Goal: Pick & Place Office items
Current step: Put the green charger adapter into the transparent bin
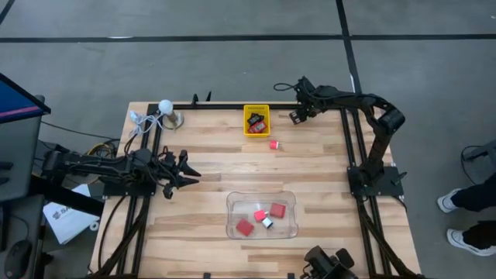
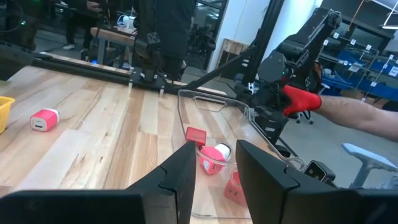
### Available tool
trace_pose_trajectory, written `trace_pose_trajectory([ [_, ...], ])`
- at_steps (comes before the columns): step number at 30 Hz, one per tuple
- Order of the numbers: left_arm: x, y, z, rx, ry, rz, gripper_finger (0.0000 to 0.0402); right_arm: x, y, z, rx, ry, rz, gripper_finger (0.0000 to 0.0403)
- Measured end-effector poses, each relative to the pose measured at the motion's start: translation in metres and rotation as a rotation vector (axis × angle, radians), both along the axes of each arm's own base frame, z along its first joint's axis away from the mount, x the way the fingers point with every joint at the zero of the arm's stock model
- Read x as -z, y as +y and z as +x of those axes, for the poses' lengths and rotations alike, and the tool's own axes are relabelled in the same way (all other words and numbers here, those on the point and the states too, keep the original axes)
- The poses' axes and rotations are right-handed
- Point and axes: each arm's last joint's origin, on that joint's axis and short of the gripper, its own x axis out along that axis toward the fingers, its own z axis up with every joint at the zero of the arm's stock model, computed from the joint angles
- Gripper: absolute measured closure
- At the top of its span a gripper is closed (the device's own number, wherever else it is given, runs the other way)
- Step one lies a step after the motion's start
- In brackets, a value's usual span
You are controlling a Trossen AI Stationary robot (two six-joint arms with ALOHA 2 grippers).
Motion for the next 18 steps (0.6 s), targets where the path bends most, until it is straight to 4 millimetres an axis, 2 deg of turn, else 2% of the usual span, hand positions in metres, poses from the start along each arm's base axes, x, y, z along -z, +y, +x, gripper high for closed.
trace_pose_trajectory([
  [10,0.0,0.0,0.0,0.0,0.0,-0.001,0.029,0.003,0.031,0.009,-0.031,0.119,0.132,0.0202],
  [18,0.0,0.0,0.0,0.0,0.003,-0.015,0.0289,0.003,0.078,0.033,-0.135,0.213,0.208,0.0202],
])
